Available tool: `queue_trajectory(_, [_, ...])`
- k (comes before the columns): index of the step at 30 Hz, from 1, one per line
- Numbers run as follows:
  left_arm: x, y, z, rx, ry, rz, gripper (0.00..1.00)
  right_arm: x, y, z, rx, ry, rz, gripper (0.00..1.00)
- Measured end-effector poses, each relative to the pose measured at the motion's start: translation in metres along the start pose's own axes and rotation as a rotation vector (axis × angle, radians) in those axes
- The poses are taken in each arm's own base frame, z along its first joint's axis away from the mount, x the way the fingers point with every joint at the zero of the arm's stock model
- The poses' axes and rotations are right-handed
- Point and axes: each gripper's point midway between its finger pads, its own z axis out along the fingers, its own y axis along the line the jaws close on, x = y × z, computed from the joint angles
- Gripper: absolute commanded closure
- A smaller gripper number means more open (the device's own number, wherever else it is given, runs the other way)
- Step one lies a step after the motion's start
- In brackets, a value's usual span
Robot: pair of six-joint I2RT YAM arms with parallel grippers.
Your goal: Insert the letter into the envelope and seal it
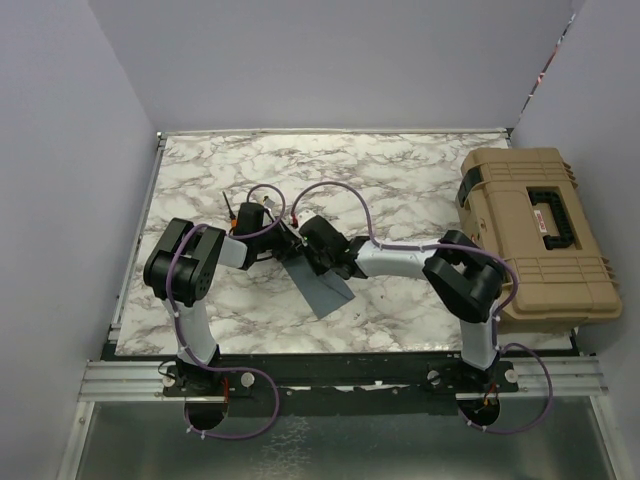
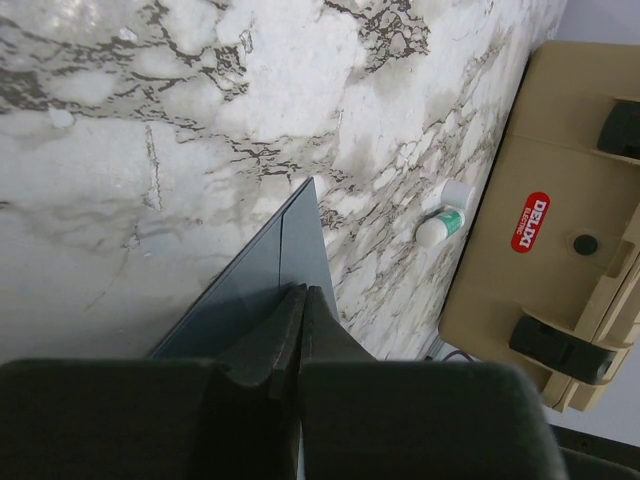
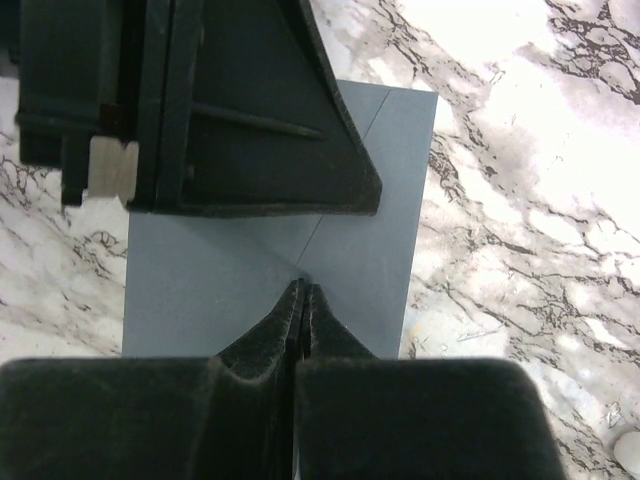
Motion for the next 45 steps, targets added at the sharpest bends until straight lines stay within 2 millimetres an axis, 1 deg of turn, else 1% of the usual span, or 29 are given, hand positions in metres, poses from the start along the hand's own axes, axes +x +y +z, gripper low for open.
queue_trajectory(6, [0.0, 0.0, 0.0, -0.001, 0.0, -0.001, 1.0, 0.009, 0.003, -0.008, -0.012, -0.012, -0.004, 0.99])
queue_trajectory(11, [0.0, 0.001, 0.0, -0.002, 0.0, -0.002, 1.0, 0.013, 0.004, -0.011, -0.02, -0.012, 0.002, 0.99])
queue_trajectory(14, [0.0, 0.001, 0.0, -0.002, 0.0, -0.002, 1.0, 0.015, 0.005, -0.012, -0.025, -0.012, -0.001, 0.95])
queue_trajectory(19, [0.0, 0.001, 0.0, -0.002, 0.0, -0.002, 1.0, 0.016, 0.006, -0.012, -0.025, -0.007, -0.008, 0.84])
queue_trajectory(26, [0.001, 0.002, -0.001, -0.001, 0.0, -0.003, 1.0, 0.016, 0.006, -0.011, -0.022, 0.011, -0.017, 0.81])
queue_trajectory(31, [0.002, 0.003, -0.001, 0.0, 0.0, -0.002, 1.0, 0.016, 0.006, -0.011, -0.025, 0.012, -0.019, 0.74])
queue_trajectory(32, [0.002, 0.002, -0.001, 0.001, 0.001, -0.002, 1.0, 0.012, 0.007, -0.017, -0.033, 0.0, -0.017, 0.74])
queue_trajectory(33, [0.002, 0.002, -0.001, 0.002, 0.002, -0.002, 1.0, 0.024, 0.01, -0.02, -0.058, 0.04, -0.02, 0.74])
queue_trajectory(34, [0.002, 0.003, -0.002, 0.001, 0.001, -0.002, 1.0, 0.032, 0.014, -0.023, -0.069, 0.062, -0.029, 0.73])
queue_trajectory(37, [0.002, 0.003, -0.002, 0.002, 0.003, -0.004, 1.0, 0.029, 0.022, -0.02, -0.098, 0.054, -0.03, 0.73])
queue_trajectory(45, [0.002, 0.003, -0.002, 0.002, 0.003, -0.005, 1.0, 0.028, 0.021, -0.021, -0.088, 0.045, 0.003, 0.73])
